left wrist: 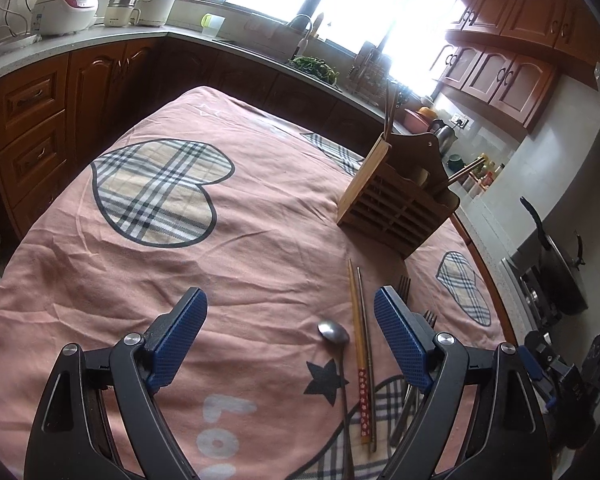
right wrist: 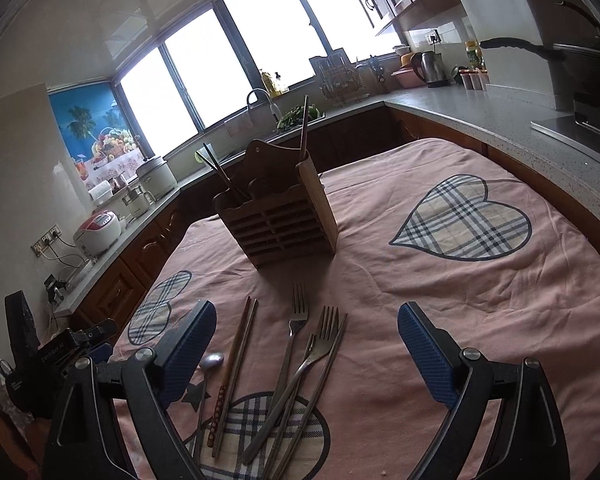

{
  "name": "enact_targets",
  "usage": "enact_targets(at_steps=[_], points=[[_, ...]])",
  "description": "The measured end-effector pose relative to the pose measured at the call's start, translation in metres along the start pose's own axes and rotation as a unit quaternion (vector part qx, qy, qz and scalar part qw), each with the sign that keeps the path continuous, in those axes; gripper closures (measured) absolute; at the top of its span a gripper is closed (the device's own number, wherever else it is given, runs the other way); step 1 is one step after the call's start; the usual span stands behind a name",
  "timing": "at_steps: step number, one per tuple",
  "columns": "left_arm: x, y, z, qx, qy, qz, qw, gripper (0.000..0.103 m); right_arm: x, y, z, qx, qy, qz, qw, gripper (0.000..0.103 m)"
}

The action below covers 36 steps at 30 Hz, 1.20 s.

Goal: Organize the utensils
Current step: 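Move both open grippers back toward the forks and spoon, then grasp a wooden chopstick with the left gripper while the right gripper grasps a metal chopstick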

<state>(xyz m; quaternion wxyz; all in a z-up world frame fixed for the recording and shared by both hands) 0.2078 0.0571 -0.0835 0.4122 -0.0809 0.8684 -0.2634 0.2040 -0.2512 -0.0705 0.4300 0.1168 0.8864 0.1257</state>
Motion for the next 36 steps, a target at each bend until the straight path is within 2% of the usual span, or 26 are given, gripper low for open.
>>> enact_targets(at_steps=[10, 16, 27, 29, 31, 36], points=[[0.019, 0.005, 0.006, -0.007, 0.025, 0.0, 0.9997, 0.015, 0.021, 0.005, 0.005, 0.008, 0.024, -0.019, 1.0, 0.009], [0.02, 0.003, 0.013, -0.01, 0.037, 0.008, 0.9992, 0.015, 0.028, 0.008, 0.014, 0.029, 0.035, -0.04, 0.998, 0.009], [0.02, -0.003, 0.038, -0.016, 0.072, 0.026, 0.9969, 0.015, 0.039, 0.007, 0.045, 0.071, 0.095, -0.058, 0.991, 0.009], [0.018, -0.003, 0.042, -0.016, 0.075, 0.028, 0.9967, 0.015, 0.038, 0.009, 0.049, 0.088, 0.106, -0.066, 0.988, 0.005], [0.016, -0.005, 0.048, -0.018, 0.083, 0.032, 0.9959, 0.015, 0.036, 0.012, 0.05, 0.082, 0.108, -0.071, 0.988, 0.002], [0.008, -0.015, 0.068, -0.024, 0.101, 0.06, 0.9928, 0.015, 0.034, 0.016, 0.058, 0.066, 0.105, -0.079, 0.989, 0.004]])
Point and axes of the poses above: each gripper's, at about its wrist camera, not at the fingertips, and z roughly the way its jaws point, y to its left, x to its underside, the point moved 5 cm from there along z, roughly the way its jaws point, and after that the axes turned 10 degrees about x, right-handed, at the moved point
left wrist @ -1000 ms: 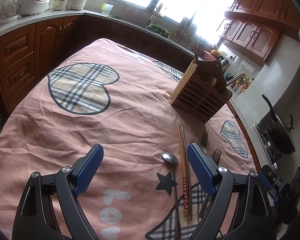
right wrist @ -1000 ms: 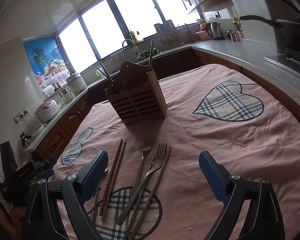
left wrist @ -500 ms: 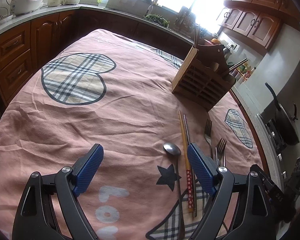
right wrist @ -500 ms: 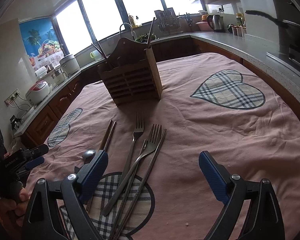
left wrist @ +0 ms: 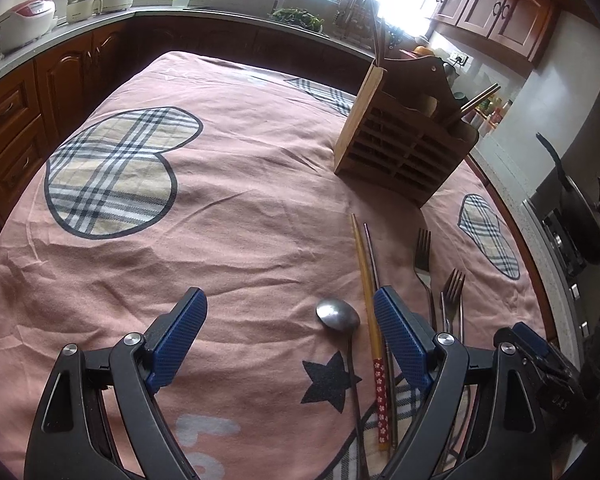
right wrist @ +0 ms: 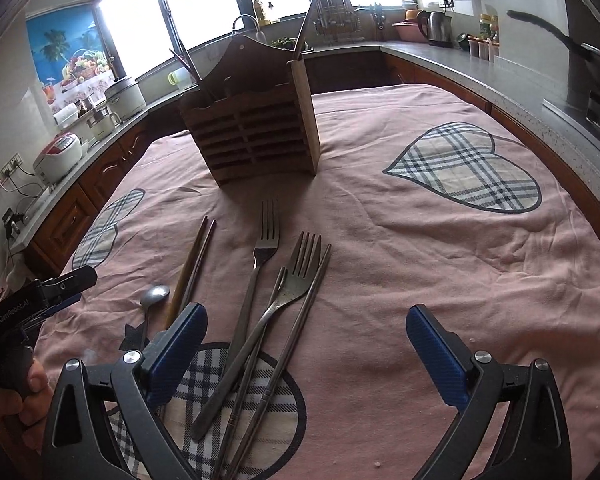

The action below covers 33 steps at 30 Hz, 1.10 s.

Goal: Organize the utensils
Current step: 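Grasp a wooden chopstick with the left gripper while the right gripper grasps a metal chopstick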

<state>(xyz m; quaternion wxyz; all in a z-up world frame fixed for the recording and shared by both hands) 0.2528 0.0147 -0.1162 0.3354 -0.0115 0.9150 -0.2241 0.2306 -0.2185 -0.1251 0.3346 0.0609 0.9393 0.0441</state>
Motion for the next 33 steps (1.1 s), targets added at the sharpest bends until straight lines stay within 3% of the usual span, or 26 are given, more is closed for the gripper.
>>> enact_targets(at_steps=[3, 5, 9, 14, 19, 22, 24, 33], points=[[-0.01, -0.008, 0.012, -0.005, 0.012, 0.022, 0.9997, 0.015, -0.002, 0.002, 0.012, 0.007, 0.013, -0.013, 1.0, 0.015], [-0.017, -0.013, 0.021, -0.009, 0.018, 0.038, 0.9991, 0.015, -0.002, 0.002, 0.023, 0.008, 0.031, -0.013, 0.999, 0.034], [-0.03, -0.021, 0.043, -0.013, 0.033, 0.063, 0.9974, 0.016, -0.002, -0.002, 0.041, 0.016, 0.055, -0.01, 0.998, 0.055], [-0.039, -0.032, 0.081, -0.016, 0.071, 0.093, 0.993, 0.039, -0.006, -0.002, 0.056, 0.025, 0.067, -0.02, 0.997, 0.073], [-0.037, -0.041, 0.114, -0.023, 0.117, 0.121, 0.9855, 0.065, -0.012, -0.005, 0.061, 0.022, 0.072, -0.023, 0.997, 0.083], [-0.033, -0.047, 0.122, -0.028, 0.121, 0.144, 0.9818, 0.073, -0.013, -0.011, 0.062, 0.015, 0.078, -0.019, 0.997, 0.091], [-0.031, -0.049, 0.121, -0.025, 0.125, 0.152, 0.9801, 0.085, -0.013, -0.013, 0.061, 0.012, 0.081, -0.019, 0.996, 0.093], [-0.037, -0.056, 0.131, -0.034, 0.135, 0.166, 0.9763, 0.086, -0.019, -0.008, 0.069, 0.005, 0.092, -0.021, 0.996, 0.092]])
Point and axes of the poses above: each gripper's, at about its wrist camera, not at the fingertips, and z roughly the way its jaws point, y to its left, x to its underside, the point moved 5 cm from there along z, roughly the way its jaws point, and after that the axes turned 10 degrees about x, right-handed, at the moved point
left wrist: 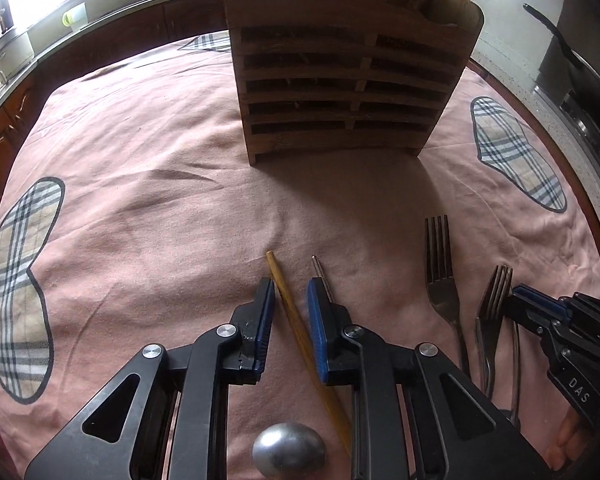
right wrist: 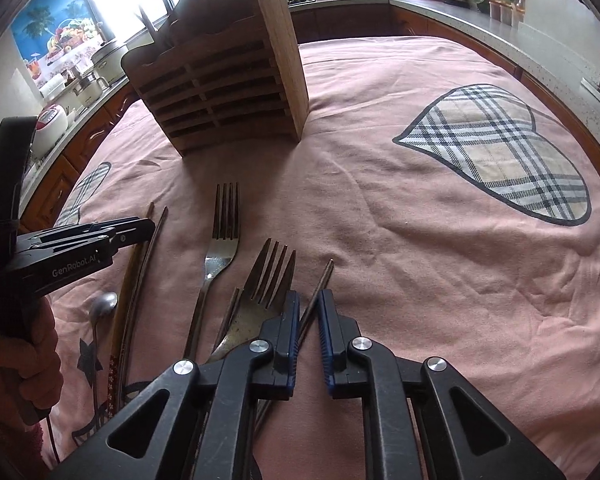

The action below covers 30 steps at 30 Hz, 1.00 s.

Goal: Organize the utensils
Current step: 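Grasp a wooden chopstick with the left gripper while the right gripper grasps a metal chopstick, then lift both held chopsticks and carry them over the wooden holder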

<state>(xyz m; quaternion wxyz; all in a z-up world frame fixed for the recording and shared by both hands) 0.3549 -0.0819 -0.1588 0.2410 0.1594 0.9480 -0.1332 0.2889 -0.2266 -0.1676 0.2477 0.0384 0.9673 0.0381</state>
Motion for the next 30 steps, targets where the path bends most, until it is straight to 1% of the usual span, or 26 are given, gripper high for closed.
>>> enact_targets(at_steps=[1, 2, 4, 6, 10, 13, 17, 22, 24, 30], points=[[-0.001, -0.002, 0.001, -0.003, -0.001, 0.004, 1.0, 0.088, -0.001, 0.0, 0.001, 0.0, 0.0, 0.0, 1.0, 0.092], [-0.002, -0.005, 0.002, -0.002, -0.003, 0.007, 1.0, 0.093, -0.003, -0.001, 0.002, -0.001, 0.0, 0.001, 1.0, 0.092], [-0.002, -0.005, 0.001, 0.0, -0.006, 0.005, 1.0, 0.095, -0.004, -0.001, 0.003, -0.001, 0.002, 0.004, 1.0, 0.092], [-0.001, -0.003, -0.002, 0.01, -0.007, -0.004, 0.9999, 0.097, -0.004, -0.001, 0.003, -0.002, 0.0, 0.004, 1.0, 0.093], [0.004, 0.001, -0.023, 0.027, -0.028, -0.02, 0.9991, 0.098, -0.002, -0.009, -0.004, -0.027, 0.0, 0.029, 0.999, 0.095], [0.007, 0.001, -0.044, 0.042, -0.049, -0.034, 0.9974, 0.098, -0.003, -0.012, -0.019, -0.038, -0.016, 0.038, 0.998, 0.096], [0.014, 0.001, -0.073, 0.067, -0.078, -0.056, 0.9931, 0.098, -0.005, -0.012, -0.042, -0.056, -0.04, 0.043, 0.997, 0.097], [0.027, 0.001, -0.115, 0.092, -0.119, -0.076, 0.9857, 0.098, -0.007, -0.011, -0.076, -0.081, -0.078, 0.047, 0.993, 0.098], [0.034, 0.002, -0.133, 0.102, -0.141, -0.08, 0.9816, 0.098, -0.009, -0.01, -0.09, -0.093, -0.098, 0.049, 0.99, 0.098], [0.051, -0.001, -0.175, 0.104, -0.193, -0.08, 0.9724, 0.098, -0.011, -0.008, -0.123, -0.104, -0.146, 0.049, 0.983, 0.099]])
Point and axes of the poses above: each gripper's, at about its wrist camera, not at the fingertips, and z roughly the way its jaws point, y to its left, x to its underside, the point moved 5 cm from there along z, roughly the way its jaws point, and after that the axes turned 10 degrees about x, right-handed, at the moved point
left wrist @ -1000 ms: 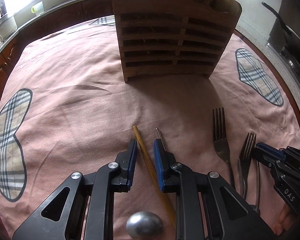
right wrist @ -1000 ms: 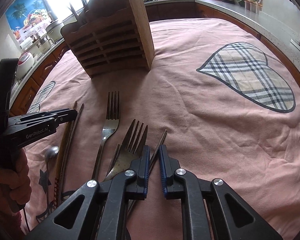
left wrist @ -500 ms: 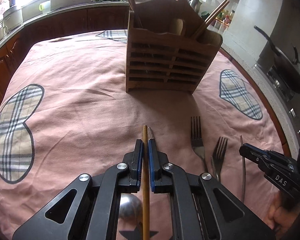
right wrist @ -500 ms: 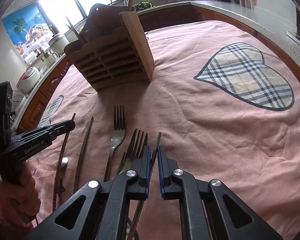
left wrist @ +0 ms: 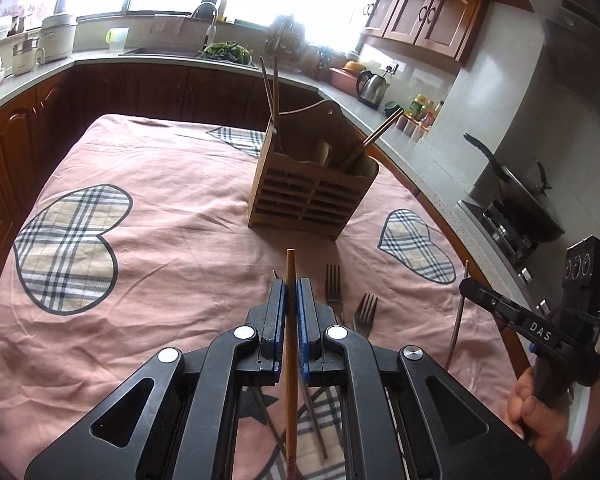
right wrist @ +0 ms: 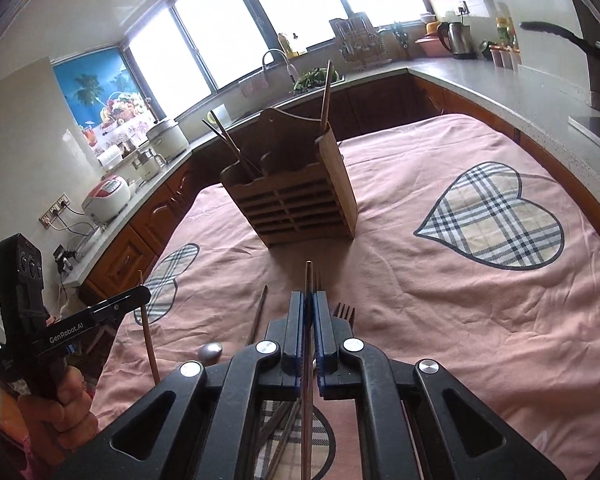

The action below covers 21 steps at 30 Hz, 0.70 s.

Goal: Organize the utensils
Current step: 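Lift both held chopsticks and carry them over the wooden holder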

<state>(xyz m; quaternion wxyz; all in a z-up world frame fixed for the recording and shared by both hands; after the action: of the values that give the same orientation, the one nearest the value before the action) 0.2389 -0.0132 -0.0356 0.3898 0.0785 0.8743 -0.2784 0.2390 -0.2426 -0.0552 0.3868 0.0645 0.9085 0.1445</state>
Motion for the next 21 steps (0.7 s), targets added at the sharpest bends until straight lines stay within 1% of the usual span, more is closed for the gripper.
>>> enact_targets(at_steps=[9, 21], points=[[0.005, -0.005, -0.037, 0.01, -0.037, -0.009, 0.9992, 0.098, -0.008, 0.009, -0.035, -0.001, -0.046, -0.008, 0.999, 0.099], [0.003, -0.014, -0.067, 0.019, -0.073, -0.005, 0.9972, 0.098, -0.012, 0.015, -0.06, -0.005, -0.073, -0.013, 0.997, 0.099]])
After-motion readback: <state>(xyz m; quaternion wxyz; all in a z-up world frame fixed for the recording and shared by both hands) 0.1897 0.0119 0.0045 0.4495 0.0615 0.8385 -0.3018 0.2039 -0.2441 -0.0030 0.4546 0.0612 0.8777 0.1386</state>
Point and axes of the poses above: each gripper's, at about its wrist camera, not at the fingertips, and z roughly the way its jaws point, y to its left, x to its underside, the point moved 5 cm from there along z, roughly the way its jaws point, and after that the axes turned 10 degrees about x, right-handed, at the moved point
